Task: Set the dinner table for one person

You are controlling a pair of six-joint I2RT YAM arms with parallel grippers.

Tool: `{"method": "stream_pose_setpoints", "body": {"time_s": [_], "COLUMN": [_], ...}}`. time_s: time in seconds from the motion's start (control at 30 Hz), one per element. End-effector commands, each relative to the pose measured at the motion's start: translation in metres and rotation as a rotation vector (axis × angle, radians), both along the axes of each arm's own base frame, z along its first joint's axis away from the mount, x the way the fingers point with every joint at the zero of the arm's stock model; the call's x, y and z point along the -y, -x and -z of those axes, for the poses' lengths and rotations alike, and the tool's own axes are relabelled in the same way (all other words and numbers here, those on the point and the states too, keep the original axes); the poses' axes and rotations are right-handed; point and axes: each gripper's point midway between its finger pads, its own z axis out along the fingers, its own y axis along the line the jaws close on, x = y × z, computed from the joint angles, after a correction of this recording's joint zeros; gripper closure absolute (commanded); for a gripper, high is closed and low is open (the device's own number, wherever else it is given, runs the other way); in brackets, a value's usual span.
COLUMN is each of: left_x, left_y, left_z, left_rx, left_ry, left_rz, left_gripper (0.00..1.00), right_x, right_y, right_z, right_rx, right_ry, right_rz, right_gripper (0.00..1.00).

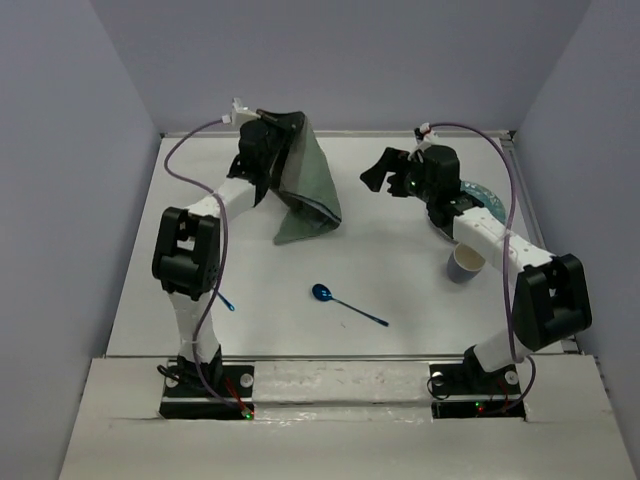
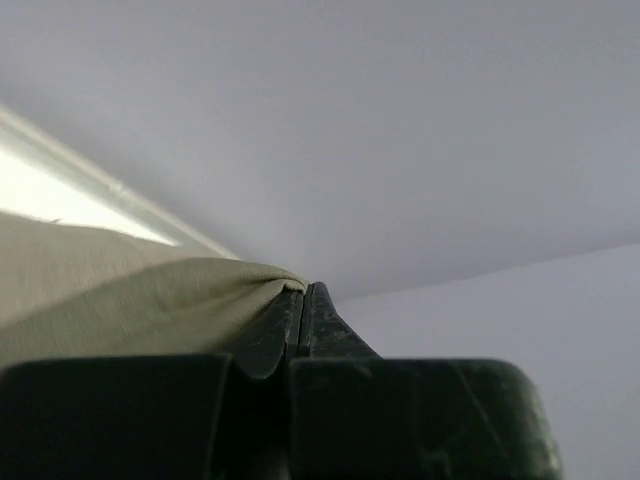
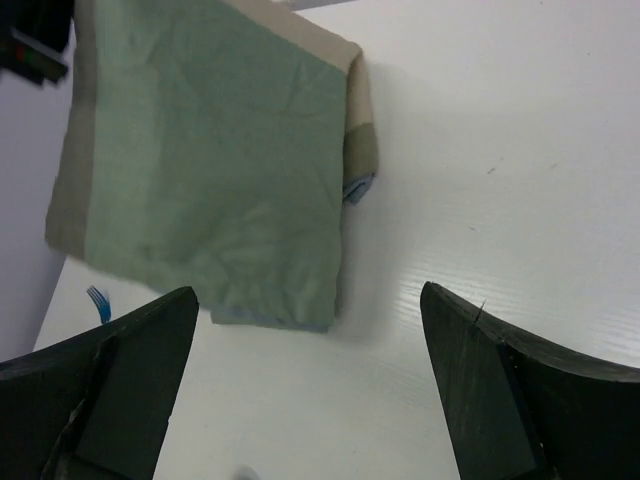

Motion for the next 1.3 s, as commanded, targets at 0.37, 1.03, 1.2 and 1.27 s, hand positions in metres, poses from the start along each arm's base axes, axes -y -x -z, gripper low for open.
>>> {"method": "stream_pose_setpoints", "body": {"time_s": [0.37,1.03,1.2,1.27], "left_x": [0.030,-0.030,-0.106,-0.123], "left_y": [0.047,0.164,0.178,0.181], "left_z": [-0.284,0.088,0.111,0.137], "left_rx": [0.528,-0.112,-0.245,-0.321], "left_ry": [-0.095,-0.571,-0.623,-0.586], "left_rz": [-0.055,-0.108,-0.293,-0.256], "left_gripper": [1.00,0.01,0.14,0.16], "right_x": [0.017,0.047,0.060,0.059], "right_y": [0.036,0.070,0.060,0.059], "right_z": [-0.112,0.036,0.068,0.070], "right_rx": [0.261,-0.078,-0.159,-0.163], "right_ry": [0.048,0.180,0.208,0.202], "right_rz": [-0.048,0.038,0.145,0.144], "right_gripper": [0.01,0.18,0.33,0.36]}}
